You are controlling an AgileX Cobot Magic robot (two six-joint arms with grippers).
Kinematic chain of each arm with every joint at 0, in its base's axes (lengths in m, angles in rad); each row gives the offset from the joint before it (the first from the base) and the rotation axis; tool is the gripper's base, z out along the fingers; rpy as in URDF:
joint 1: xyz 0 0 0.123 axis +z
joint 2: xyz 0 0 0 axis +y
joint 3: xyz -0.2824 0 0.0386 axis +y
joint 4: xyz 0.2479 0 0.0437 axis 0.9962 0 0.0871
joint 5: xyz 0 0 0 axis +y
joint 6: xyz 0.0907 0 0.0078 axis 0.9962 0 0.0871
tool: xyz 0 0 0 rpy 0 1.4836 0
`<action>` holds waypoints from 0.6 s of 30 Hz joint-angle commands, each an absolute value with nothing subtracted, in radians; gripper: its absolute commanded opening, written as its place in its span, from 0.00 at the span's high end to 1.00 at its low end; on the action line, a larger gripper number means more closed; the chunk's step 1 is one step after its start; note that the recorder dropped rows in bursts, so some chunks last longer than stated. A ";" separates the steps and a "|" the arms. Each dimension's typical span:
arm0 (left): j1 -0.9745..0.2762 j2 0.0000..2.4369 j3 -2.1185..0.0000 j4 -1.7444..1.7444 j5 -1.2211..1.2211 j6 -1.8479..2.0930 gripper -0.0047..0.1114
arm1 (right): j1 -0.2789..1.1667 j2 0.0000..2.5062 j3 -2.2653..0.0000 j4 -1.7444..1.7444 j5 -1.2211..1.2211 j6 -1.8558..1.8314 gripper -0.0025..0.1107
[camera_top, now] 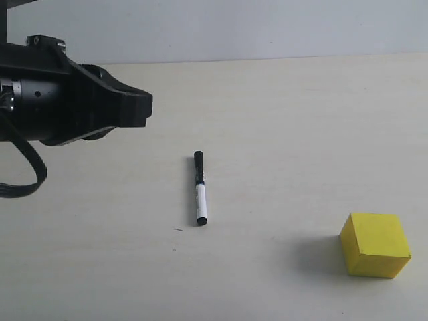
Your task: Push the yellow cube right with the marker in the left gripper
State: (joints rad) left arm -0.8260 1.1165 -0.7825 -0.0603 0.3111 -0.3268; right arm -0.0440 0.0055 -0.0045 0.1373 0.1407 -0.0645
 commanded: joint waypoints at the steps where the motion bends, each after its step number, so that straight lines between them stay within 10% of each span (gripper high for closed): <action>1: -0.826 1.107 -0.781 -0.072 0.324 -0.382 0.96 | -0.047 0.000 0.000 0.132 0.132 -0.074 0.96; 18: -0.508 0.338 -0.275 -0.188 0.087 -0.402 0.96 | -0.047 0.000 0.000 0.132 0.132 -0.074 0.96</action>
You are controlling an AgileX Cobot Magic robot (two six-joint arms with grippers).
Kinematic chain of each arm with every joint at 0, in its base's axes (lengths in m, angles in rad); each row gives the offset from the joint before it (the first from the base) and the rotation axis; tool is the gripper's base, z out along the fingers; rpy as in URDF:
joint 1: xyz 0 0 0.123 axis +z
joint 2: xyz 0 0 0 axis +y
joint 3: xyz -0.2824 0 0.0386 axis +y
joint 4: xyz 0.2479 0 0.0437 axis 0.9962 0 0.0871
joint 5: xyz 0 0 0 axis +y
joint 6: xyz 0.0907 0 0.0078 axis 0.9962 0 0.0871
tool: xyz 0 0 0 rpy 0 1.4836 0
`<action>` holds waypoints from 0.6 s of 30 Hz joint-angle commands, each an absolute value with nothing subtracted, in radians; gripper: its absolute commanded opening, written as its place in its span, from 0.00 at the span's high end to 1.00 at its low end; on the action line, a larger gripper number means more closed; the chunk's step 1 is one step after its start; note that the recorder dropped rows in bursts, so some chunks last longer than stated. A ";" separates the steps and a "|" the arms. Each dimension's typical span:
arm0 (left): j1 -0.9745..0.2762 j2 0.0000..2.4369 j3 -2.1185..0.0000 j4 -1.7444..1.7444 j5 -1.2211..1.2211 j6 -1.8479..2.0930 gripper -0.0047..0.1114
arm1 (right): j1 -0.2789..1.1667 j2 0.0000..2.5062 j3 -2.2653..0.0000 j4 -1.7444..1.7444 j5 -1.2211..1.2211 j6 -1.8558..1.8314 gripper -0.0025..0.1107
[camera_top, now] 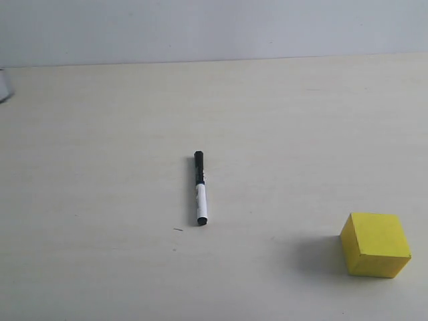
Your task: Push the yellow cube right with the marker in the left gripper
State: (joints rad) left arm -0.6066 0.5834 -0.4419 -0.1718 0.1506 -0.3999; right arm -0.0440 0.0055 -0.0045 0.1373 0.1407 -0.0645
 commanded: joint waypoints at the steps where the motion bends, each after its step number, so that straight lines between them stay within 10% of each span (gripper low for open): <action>1: -0.484 0.290 -0.241 -0.188 0.080 -0.398 0.96 | -0.047 0.000 0.000 0.132 0.132 -0.074 0.96; 18: -0.253 0.000 0.000 -0.188 0.164 -0.179 0.96 | -0.047 0.000 0.000 0.132 0.132 -0.074 0.96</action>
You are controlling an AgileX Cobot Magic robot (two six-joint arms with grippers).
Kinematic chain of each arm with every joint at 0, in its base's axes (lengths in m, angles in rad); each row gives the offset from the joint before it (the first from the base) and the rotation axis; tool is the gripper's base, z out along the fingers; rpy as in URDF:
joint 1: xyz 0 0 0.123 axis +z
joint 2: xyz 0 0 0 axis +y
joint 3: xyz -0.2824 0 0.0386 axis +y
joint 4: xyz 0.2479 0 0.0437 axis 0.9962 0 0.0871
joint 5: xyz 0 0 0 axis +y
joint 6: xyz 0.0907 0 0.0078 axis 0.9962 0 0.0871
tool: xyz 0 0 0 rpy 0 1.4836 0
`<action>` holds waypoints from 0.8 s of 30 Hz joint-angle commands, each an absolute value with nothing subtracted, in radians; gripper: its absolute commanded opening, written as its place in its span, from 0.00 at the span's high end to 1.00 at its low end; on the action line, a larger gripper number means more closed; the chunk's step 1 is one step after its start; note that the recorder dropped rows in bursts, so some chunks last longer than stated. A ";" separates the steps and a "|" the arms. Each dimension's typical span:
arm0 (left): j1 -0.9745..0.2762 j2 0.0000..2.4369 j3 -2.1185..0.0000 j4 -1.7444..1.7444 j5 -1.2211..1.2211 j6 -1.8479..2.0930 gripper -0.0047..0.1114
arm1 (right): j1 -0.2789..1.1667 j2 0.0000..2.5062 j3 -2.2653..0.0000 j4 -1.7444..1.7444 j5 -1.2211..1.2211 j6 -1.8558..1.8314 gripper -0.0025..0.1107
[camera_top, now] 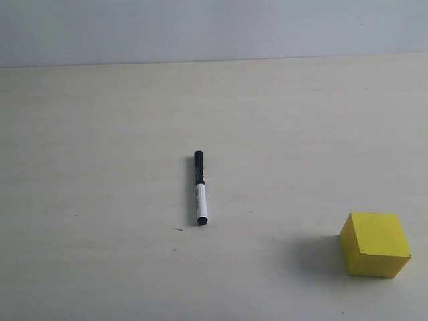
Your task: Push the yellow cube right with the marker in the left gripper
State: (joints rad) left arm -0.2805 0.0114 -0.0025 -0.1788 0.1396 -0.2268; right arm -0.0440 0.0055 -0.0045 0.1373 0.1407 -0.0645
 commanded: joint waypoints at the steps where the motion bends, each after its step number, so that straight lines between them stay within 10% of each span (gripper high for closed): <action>1: -0.239 0.000 0.000 -0.188 0.169 -0.179 0.96 | -0.047 0.000 0.000 0.132 0.132 -0.074 0.96; 24: -0.218 0.000 0.000 -0.023 0.136 -0.109 0.96 | -0.047 0.000 0.000 0.132 0.132 -0.074 0.96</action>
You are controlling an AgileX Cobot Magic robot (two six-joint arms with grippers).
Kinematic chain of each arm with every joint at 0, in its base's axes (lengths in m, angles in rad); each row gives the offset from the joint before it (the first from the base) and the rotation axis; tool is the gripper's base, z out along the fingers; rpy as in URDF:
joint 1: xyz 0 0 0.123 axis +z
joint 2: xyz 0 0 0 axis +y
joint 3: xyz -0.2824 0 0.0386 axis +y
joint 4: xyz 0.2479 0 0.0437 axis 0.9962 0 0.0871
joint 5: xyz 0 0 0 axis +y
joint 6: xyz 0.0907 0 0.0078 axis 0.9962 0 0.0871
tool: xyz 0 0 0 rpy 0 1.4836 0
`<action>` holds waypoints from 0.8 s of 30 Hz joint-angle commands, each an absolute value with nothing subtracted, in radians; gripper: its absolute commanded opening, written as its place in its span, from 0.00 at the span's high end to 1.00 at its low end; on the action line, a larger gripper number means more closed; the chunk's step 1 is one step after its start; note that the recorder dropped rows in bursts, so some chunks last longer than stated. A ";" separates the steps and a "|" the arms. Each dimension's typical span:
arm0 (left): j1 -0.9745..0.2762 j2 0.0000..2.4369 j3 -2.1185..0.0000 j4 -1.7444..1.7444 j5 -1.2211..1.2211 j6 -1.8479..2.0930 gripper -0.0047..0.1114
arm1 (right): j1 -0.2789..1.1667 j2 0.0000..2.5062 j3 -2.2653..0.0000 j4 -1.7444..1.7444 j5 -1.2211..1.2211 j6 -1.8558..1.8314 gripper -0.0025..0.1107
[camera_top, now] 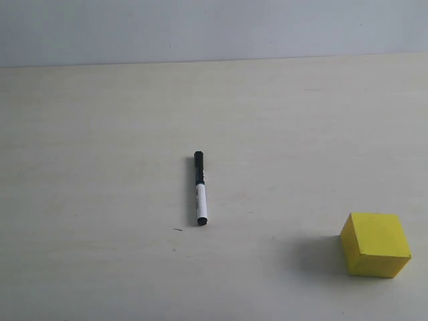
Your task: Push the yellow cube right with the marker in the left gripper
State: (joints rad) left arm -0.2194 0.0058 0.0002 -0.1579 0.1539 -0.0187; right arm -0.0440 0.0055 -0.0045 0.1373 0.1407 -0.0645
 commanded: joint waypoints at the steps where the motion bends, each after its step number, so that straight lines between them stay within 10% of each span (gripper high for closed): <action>1: -0.218 0.000 0.000 0.081 0.136 -0.232 0.96 | -0.047 0.000 0.000 0.132 0.132 -0.074 0.96; 24: -0.218 0.000 0.000 0.095 0.134 -0.266 0.96 | -0.047 0.000 0.000 0.132 0.132 -0.074 0.96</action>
